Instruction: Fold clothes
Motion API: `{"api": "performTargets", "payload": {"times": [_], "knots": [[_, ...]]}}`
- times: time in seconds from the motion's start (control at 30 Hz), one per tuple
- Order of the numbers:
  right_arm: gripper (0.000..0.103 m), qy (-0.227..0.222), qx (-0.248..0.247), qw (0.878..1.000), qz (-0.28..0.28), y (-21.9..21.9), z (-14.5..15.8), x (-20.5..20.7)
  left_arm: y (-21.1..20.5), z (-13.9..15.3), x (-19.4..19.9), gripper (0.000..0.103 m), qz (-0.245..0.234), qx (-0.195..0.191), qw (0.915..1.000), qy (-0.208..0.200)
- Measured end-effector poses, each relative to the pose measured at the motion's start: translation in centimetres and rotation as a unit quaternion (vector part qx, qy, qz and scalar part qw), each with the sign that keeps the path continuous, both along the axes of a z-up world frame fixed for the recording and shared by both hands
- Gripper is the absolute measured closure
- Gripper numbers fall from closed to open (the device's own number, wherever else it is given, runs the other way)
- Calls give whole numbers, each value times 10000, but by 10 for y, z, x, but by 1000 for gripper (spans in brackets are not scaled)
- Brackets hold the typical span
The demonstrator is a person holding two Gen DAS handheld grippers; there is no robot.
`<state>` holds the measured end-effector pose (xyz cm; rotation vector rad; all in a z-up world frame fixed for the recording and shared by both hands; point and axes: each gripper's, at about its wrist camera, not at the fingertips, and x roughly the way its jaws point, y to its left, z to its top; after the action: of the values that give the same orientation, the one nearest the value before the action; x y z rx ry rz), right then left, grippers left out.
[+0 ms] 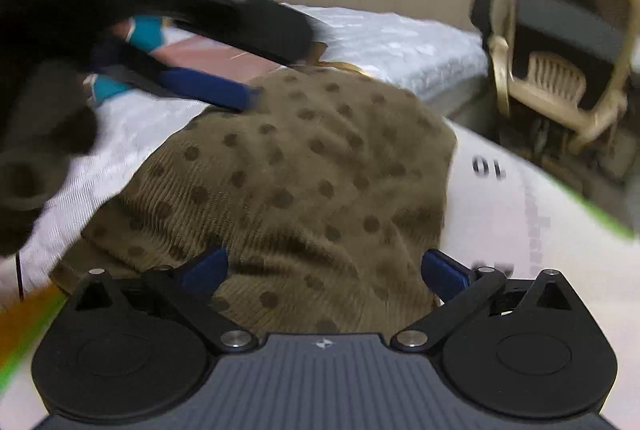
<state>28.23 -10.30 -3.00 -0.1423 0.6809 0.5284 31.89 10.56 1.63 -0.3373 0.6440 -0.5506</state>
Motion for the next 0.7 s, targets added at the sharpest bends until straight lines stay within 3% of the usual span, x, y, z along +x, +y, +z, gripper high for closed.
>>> {"api": "performTargets", "payload": {"times": [0.1,0.23,0.5,0.6,0.7], "knots": [[0,-168,170,9997,-77,-17,9,-18,9,8,-50,0,443,574,9965,-422],[0,-416,236,9984,-293,-42,19,-55,9,5,-125,0,998,1303,9833,-792],[0,-629,122,9973,-368,-67,23,-157,-19,-21,-244,0,1597,1385,9760,-526],[0,-673,25,9966,-465,-73,15,-189,-35,-36,-260,0,1748,1636,9695,-532],[0,-586,-187,9965,-574,-77,3,-195,-48,-45,-264,0,1625,1813,9686,-507]]}}
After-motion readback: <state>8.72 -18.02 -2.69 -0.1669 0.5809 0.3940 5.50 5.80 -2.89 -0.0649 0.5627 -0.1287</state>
